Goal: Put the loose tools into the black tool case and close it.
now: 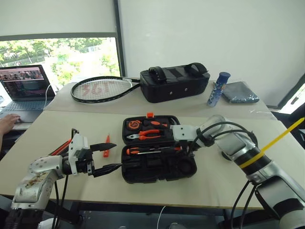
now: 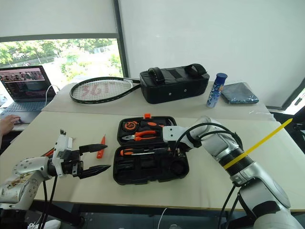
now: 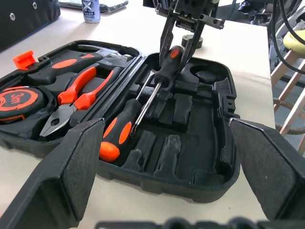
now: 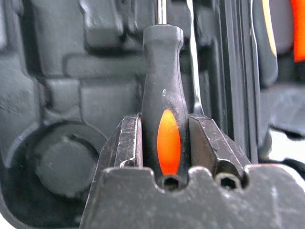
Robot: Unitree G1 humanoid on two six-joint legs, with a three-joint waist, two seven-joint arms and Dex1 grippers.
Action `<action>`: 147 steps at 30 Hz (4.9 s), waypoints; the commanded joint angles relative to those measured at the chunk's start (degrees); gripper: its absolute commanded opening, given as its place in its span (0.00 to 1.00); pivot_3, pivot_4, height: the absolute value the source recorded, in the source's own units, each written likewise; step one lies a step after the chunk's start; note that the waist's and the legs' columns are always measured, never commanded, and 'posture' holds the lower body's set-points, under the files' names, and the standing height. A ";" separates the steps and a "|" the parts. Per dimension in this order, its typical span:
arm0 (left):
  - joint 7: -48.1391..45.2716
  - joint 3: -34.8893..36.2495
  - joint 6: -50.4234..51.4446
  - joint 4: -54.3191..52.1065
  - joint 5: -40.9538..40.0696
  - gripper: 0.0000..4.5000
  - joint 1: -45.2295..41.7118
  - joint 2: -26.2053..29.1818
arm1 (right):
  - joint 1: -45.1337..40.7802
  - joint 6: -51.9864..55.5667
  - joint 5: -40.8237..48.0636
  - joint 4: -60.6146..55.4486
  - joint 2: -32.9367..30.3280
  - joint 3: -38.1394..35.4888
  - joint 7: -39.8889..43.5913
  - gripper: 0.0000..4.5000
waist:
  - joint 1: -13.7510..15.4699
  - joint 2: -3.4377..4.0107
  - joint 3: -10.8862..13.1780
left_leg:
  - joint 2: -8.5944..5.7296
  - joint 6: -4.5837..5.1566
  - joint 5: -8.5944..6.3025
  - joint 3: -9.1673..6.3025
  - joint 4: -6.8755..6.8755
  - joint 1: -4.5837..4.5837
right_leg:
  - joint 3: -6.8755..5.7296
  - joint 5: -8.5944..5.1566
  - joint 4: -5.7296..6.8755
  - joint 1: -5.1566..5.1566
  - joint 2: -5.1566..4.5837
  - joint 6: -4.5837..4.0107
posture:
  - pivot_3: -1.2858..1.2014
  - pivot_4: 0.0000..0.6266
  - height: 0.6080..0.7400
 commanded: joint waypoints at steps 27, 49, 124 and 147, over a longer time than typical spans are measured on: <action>-1.04 -0.11 -1.09 0.39 -0.09 1.00 -3.11 0.70 | -4.05 -3.38 3.83 3.41 1.48 -7.11 11.36 0.78 | -0.08 0.00 0.00 | 0.01 0.00 0.00 -0.01 -0.01 -0.03 | -0.01 0.00 -0.01 0.00 0.02 -0.01 | 0.52 0.24 1.00; -2.10 -1.76 -1.72 2.07 1.57 1.00 -4.51 0.64 | 6.04 4.56 6.75 -6.41 5.53 -9.81 -1.09 0.00 | -0.08 0.01 0.01 | 0.00 0.00 0.00 -0.01 0.01 -0.01 | 0.00 0.01 0.05 -0.01 0.02 -0.01 | 0.52 0.24 1.00; 60.34 1.42 63.94 -1.08 2.44 1.00 -23.34 -9.75 | 50.20 -21.09 44.22 -31.97 3.20 -47.72 -5.86 0.99 | -0.73 -0.06 0.11 | 0.23 -0.16 0.45 -0.21 -0.29 0.37 | 0.34 0.35 -0.06 0.14 0.62 0.21 | 0.52 0.24 1.00; 60.85 -0.41 66.49 5.77 10.04 0.10 -23.44 -13.43 | 45.05 -15.97 45.12 -35.53 1.61 -46.00 -11.86 1.00 | -0.13 0.03 0.06 | 0.13 -0.25 0.50 -0.20 -0.34 0.52 | 0.46 0.33 -0.06 0.25 0.59 0.24 | 0.52 0.24 1.00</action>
